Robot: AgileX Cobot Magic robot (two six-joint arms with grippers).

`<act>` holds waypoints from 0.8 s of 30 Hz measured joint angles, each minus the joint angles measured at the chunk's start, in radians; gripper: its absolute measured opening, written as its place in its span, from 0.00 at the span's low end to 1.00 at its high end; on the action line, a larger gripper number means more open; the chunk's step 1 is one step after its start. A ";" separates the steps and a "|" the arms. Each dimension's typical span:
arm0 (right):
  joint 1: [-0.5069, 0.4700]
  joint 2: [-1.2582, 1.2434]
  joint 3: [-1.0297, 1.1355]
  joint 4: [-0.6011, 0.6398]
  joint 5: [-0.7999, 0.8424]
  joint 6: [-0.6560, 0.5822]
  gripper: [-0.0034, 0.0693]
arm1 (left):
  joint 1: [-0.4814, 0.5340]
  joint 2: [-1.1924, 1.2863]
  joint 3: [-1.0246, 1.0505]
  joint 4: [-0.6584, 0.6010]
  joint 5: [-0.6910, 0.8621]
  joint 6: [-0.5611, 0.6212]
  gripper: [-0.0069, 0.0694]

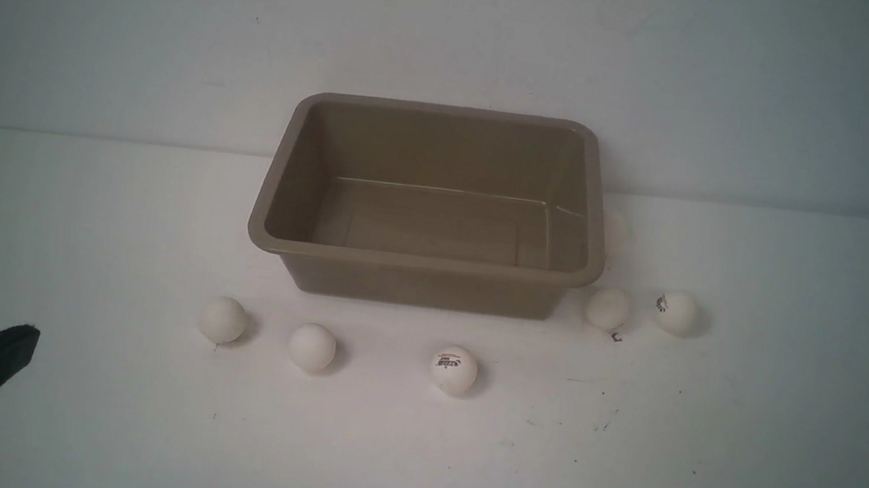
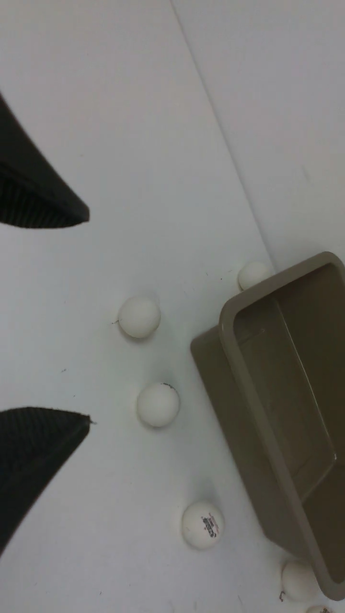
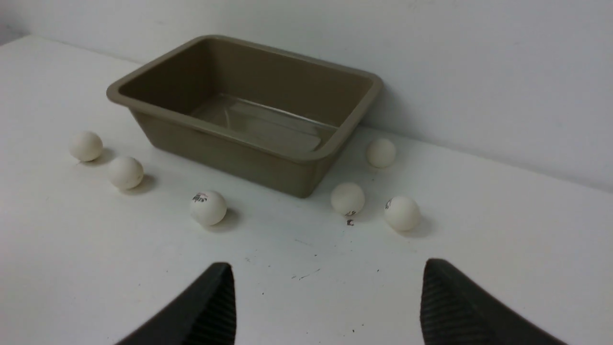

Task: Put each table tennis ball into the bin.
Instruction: Use the left arm to clamp the table tennis ball closest to it

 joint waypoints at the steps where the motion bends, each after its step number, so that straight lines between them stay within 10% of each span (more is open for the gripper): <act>1: 0.000 0.017 -0.001 0.009 -0.003 -0.008 0.70 | 0.000 0.037 -0.009 0.006 -0.018 0.000 0.71; 14: 0.000 0.288 -0.112 0.036 0.015 -0.045 0.70 | -0.007 0.513 -0.243 -0.085 0.117 0.008 0.73; 24: 0.000 0.366 -0.128 0.036 0.010 -0.100 0.70 | -0.007 0.626 -0.275 -0.188 -0.064 0.122 0.73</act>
